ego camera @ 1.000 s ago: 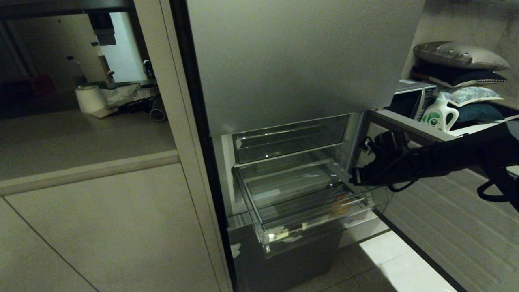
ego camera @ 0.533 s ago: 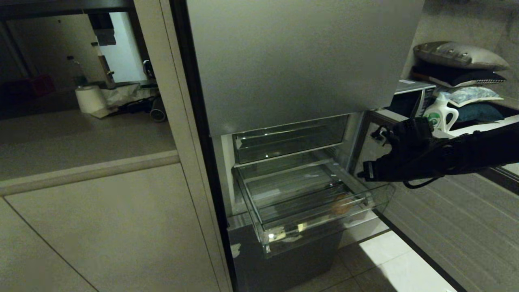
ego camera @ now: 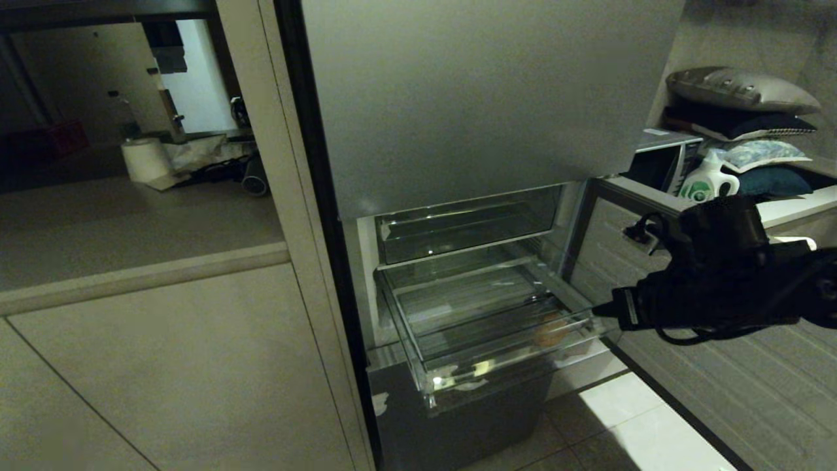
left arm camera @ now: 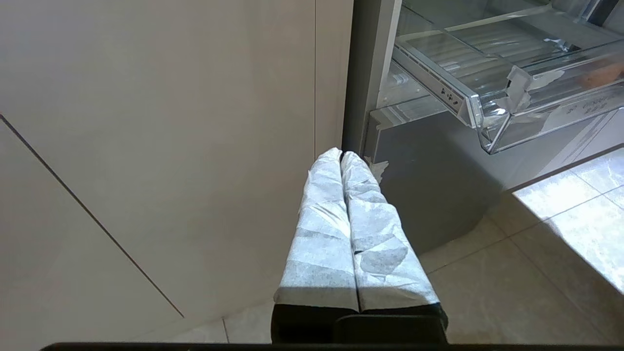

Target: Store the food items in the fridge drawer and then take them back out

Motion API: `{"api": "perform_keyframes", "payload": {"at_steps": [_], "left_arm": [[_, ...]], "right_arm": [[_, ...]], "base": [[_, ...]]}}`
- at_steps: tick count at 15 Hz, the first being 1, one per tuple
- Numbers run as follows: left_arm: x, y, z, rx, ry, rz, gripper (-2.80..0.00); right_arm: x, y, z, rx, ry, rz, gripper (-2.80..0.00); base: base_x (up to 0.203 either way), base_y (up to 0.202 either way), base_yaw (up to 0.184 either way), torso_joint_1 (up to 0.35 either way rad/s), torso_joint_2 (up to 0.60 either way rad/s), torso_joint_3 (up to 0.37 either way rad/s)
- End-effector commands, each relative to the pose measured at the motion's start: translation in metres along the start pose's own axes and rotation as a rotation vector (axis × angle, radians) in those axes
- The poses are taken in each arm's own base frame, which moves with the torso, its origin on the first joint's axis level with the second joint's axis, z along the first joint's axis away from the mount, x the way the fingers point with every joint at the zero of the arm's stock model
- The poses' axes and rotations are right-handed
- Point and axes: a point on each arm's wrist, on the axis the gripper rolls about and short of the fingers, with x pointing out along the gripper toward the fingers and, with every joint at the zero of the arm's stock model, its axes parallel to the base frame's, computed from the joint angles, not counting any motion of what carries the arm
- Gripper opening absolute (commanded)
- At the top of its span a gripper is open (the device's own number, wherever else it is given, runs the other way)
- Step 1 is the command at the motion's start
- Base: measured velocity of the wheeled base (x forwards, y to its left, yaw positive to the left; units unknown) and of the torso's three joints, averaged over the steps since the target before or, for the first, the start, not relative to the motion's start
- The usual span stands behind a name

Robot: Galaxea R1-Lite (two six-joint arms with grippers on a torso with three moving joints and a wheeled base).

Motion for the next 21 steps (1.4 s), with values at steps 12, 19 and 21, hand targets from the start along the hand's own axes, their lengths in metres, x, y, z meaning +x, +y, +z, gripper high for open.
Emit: {"api": "perform_keyframes", "payload": {"at_steps": [12, 19, 21], "left_arm": [[0.000, 0.000, 0.000, 0.001, 0.001, 0.000, -2.80], [0.000, 0.000, 0.000, 0.000, 0.002, 0.000, -2.80], [0.000, 0.000, 0.000, 0.000, 0.001, 0.000, -2.80]], "right_arm": [[-0.091, 0.038, -0.070, -0.094, -0.068, 0.051, -2.80], [-0.071, 0.032, -0.073, -0.080, 0.008, -0.052, -2.80], [-0.043, 0.027, -0.071, -0.062, 0.092, -0.101, -2.80]], "base": [[0.054, 0.000, 0.000, 0.000, 0.00, 0.000], [0.187, 0.000, -0.001, 0.003, 0.00, 0.003], [0.028, 0.000, 0.003, 0.009, 0.01, 0.001]]}}
